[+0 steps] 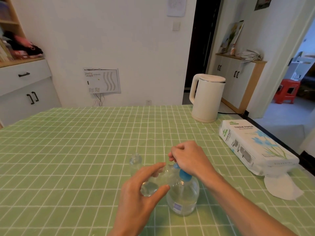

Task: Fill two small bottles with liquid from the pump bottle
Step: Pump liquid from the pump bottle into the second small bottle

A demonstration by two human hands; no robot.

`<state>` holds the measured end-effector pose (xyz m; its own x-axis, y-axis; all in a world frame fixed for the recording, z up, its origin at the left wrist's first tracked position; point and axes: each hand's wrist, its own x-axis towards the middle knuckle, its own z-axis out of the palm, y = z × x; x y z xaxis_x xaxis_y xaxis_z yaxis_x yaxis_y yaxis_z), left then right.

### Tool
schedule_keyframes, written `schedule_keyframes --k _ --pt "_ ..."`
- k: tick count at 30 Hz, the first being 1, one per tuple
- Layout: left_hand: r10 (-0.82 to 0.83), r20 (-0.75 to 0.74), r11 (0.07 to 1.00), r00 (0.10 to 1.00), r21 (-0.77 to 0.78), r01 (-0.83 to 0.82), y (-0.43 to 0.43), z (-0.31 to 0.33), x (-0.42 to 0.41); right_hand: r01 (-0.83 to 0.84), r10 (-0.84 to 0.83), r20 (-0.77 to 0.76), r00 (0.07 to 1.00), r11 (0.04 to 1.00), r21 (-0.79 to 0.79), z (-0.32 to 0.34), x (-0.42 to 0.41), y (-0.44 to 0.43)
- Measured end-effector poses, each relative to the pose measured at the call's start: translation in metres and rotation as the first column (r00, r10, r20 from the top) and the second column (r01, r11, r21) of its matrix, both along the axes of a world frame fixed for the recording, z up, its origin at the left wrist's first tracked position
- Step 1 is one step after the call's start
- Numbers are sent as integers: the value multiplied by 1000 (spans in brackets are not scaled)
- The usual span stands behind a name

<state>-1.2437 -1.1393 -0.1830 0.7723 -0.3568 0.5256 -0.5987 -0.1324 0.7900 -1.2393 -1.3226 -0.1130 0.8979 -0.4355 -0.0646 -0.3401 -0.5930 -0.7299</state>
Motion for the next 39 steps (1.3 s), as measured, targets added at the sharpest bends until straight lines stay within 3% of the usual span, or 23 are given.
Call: schedule_keyframes --k 16,21,27,39 --pt "8 21 996 1000 84 -10 2 5 1 -4 3 -17 1000 998 -66 11 -2 0" --pt "22 18 995 1000 94 -24 3 4 0 5 -4 -26 1000 999 36 6 -3 2" --pt "37 2 995 999 90 -37 2 -1 -2 18 -16 -49 999 999 36 -1 -3 3" --pt "35 -2 996 999 80 -35 2 9 0 -10 7 -56 998 999 -48 10 1 0"
